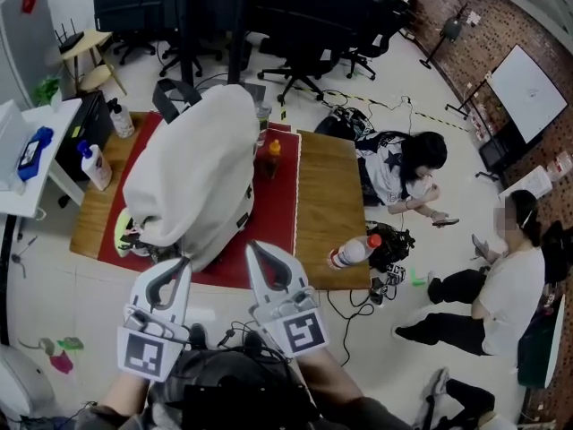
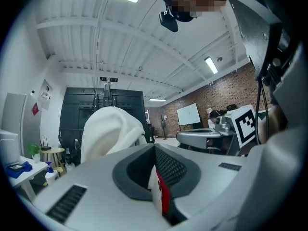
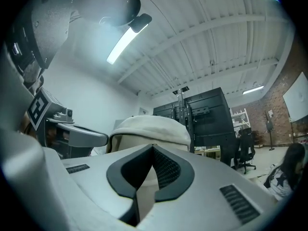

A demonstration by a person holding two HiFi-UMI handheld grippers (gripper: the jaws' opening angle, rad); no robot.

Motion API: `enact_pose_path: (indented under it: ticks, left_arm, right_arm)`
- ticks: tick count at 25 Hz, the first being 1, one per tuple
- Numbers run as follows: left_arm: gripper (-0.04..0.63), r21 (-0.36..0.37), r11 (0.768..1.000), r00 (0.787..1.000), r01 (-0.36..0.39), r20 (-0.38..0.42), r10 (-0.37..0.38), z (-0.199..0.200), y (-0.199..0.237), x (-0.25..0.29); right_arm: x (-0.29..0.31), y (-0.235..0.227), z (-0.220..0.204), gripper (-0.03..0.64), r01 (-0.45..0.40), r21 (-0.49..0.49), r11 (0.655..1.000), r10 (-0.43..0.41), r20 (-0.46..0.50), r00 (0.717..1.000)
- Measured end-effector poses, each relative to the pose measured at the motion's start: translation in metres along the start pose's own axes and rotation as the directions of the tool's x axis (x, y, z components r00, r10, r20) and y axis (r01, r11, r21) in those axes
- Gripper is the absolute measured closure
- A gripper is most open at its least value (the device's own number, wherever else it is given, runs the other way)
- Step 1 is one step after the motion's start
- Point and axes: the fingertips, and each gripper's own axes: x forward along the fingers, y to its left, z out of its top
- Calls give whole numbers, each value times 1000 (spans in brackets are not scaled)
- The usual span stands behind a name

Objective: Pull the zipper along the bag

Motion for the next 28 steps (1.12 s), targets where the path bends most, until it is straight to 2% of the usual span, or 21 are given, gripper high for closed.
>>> enact_pose_path:
  ticks: [10,28]
  left_arm:
    - [566,-63,998,998,15,-52,-18,-27,-8,9]
    - [566,-55,998,996,41,-76,-45,-33,-17,20]
  right_arm:
    - [-12,0,-23,598,-17,2,1000,17,-91,996]
    - [-14,4,-40,598,-47,-15,999,45,-143,989]
